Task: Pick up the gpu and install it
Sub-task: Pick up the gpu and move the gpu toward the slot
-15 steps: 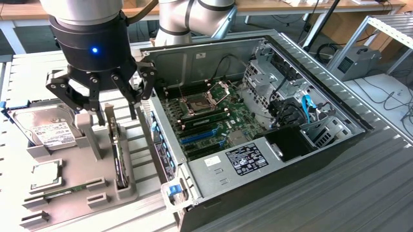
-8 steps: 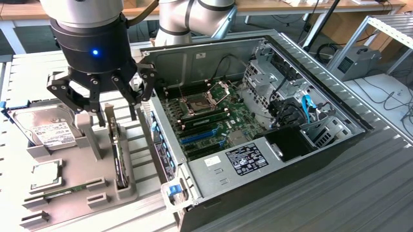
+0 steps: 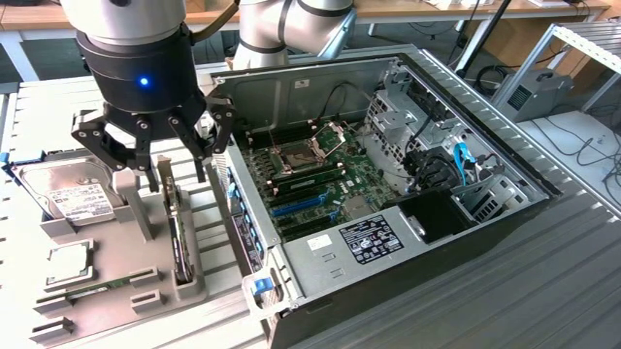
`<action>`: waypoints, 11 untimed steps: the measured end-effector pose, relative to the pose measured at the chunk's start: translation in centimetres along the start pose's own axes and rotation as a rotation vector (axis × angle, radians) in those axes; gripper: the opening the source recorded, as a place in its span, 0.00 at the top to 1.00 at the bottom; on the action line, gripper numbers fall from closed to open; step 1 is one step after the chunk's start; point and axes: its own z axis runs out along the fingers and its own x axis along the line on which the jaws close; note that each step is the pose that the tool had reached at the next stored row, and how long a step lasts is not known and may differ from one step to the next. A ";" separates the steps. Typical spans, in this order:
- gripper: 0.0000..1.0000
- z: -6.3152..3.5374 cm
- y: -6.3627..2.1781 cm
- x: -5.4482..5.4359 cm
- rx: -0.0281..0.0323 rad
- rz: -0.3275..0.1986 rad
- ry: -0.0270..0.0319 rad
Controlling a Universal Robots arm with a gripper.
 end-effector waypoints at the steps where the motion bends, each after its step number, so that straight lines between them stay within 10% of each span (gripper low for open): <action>1: 0.46 0.03 0.00 0.0 0.0000 0.000 0.0000; 11: 0.46 0.31 0.00 0.1 0.0000 0.000 0.0000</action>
